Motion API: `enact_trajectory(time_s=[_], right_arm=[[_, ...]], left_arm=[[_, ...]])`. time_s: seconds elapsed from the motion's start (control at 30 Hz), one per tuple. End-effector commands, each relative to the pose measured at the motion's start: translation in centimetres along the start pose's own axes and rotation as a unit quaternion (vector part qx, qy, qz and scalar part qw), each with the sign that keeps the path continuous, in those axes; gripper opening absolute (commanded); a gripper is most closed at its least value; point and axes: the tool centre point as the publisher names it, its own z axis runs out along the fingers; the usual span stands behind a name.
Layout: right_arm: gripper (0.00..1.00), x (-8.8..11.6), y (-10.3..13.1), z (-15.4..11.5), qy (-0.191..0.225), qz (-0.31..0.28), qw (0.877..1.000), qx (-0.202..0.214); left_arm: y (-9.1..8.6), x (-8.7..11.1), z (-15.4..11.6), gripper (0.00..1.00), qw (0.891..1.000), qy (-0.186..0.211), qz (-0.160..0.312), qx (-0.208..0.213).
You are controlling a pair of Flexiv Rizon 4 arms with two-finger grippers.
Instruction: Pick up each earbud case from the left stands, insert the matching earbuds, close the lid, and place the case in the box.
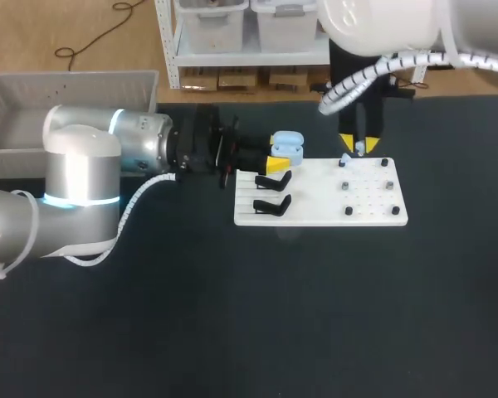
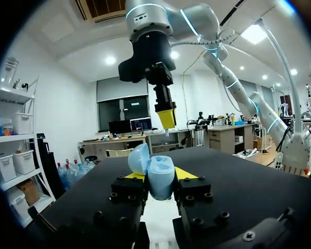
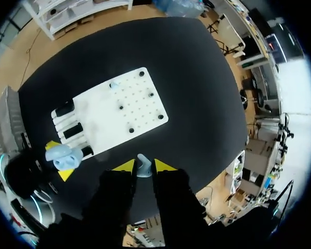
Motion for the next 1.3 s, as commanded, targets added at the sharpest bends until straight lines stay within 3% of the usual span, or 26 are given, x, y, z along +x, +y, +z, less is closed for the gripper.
enact_trajectory(time_s=[0.03,0.17,0.97,1.1,1.3], right_arm=[[0.00,-0.5,1.1,-0.4,0.014,0.024,1.000,0.008],[0.00,-0.6,1.5,-0.5,0.011,0.058,0.998,0.010],[0.00,-0.5,2.3,-0.9,0.008,0.060,0.998,0.015],[0.00,-0.5,2.8,-1.1,0.000,0.075,0.997,0.015],[0.00,-0.2,3.5,-1.1,-0.047,0.103,0.993,0.023]], left_arm=[[-0.1,0.1,0.0,0.00,1.000,-0.001,0.001,-0.001],[-0.1,0.1,0.0,0.00,1.000,-0.001,0.001,-0.001],[-0.1,0.1,0.0,0.00,1.000,-0.001,0.001,-0.001],[-0.1,0.1,0.0,0.00,1.000,-0.001,0.001,-0.001],[-0.1,0.1,0.0,0.00,1.000,-0.001,0.001,-0.001]])
